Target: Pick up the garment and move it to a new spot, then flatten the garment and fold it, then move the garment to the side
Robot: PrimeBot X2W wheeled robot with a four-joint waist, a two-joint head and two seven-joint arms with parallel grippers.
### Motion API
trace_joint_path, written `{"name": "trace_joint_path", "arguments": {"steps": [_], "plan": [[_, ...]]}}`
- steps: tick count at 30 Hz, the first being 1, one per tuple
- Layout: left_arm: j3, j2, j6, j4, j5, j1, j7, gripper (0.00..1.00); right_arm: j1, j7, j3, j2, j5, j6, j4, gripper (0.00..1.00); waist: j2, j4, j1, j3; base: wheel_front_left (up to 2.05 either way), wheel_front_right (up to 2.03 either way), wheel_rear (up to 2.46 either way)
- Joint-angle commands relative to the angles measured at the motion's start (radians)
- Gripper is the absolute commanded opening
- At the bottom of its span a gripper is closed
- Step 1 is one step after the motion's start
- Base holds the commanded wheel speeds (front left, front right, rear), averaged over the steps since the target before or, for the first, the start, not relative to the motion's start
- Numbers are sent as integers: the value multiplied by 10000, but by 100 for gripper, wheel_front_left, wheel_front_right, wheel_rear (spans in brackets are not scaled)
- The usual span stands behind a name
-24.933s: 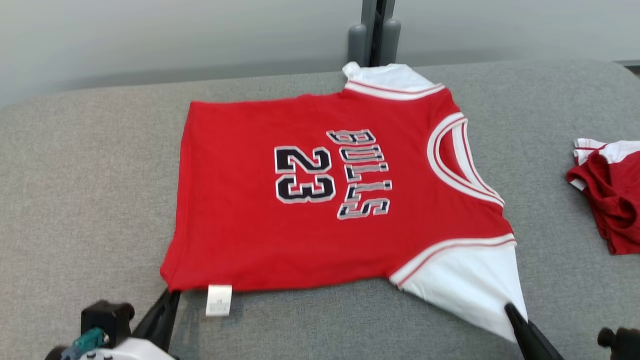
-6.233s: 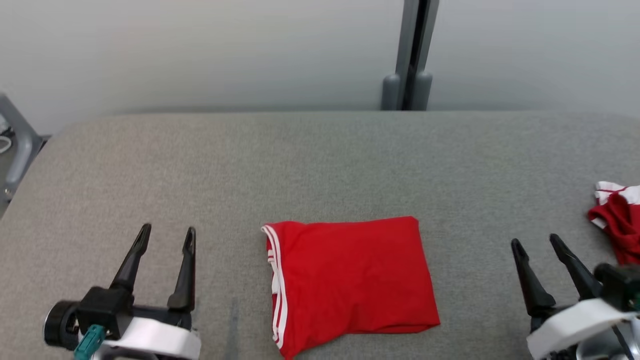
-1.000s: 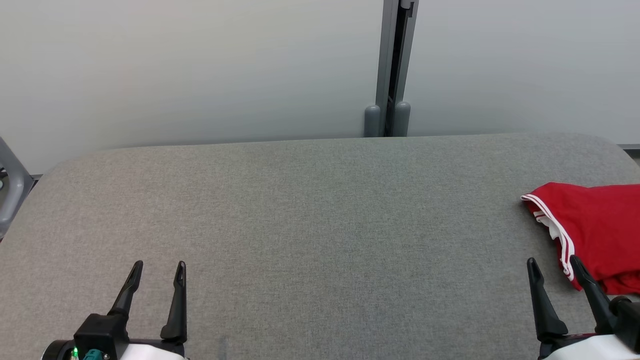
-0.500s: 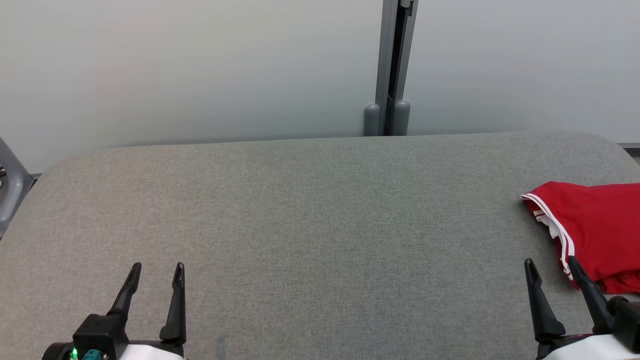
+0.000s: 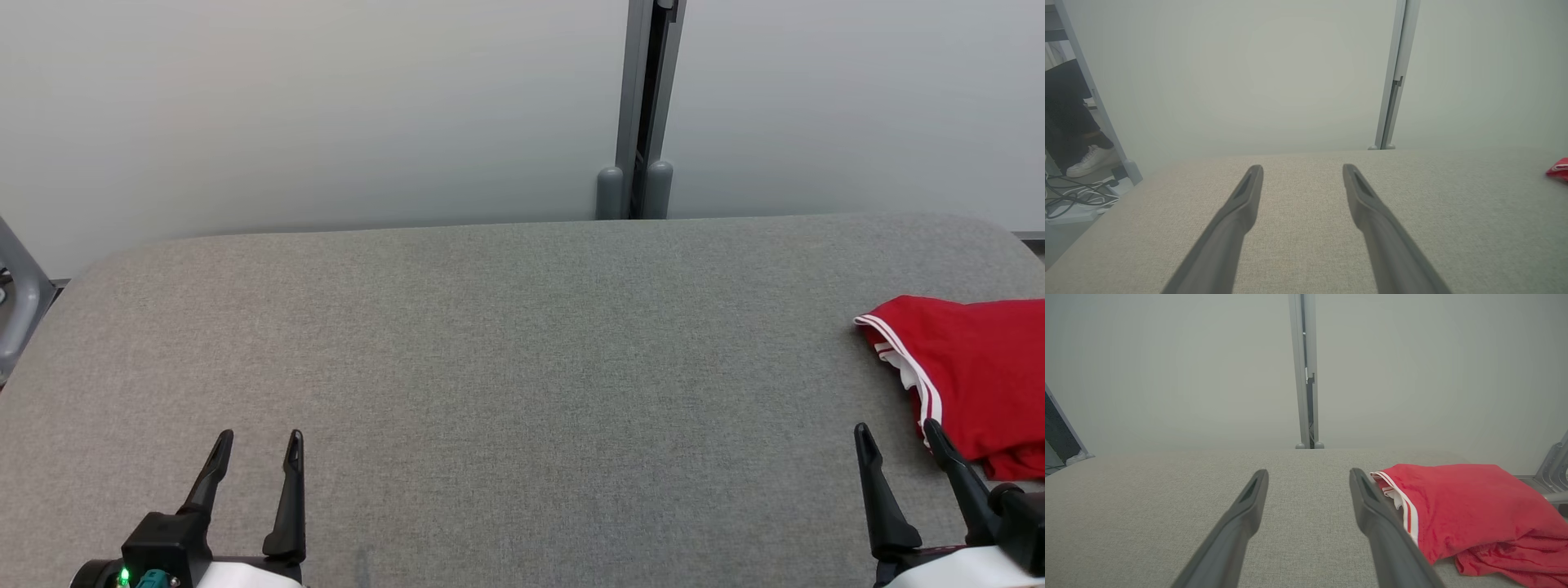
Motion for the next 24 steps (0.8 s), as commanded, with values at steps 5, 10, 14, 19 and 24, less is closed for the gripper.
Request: {"name": "trace_joint_path", "arguments": {"steps": [5, 10, 14, 19, 24], "plan": [[-23, 94, 73, -9, -87, -81, 23, 100, -29, 25, 1, 4, 55, 0, 16, 100, -1, 10, 0, -2, 0, 0, 0], [-57, 121, 86, -12, -77, -76, 47, 100, -49, 15, 14, 5, 51, 0, 28, 100, -1, 2, 0, 6, 0, 0, 0], [-107, 75, 56, -6, -83, -2, 56, 0, 0, 1, 18, 12, 60, 0, 4, 0, -1, -4, 0, 14, 0, 0, 0], [-249, -191, 23, 313, -230, 274, 61, 0, 176, -8, 31, 107, 254, 0, 354, 0, -1, -7, 0, 17, 0, 0, 0], [-274, -304, -182, 156, -1082, 402, 48, 0, 351, 74, -101, -48, 1472, 0, 259, 0, -1, -17, 0, 31, 0, 0, 0]]}}
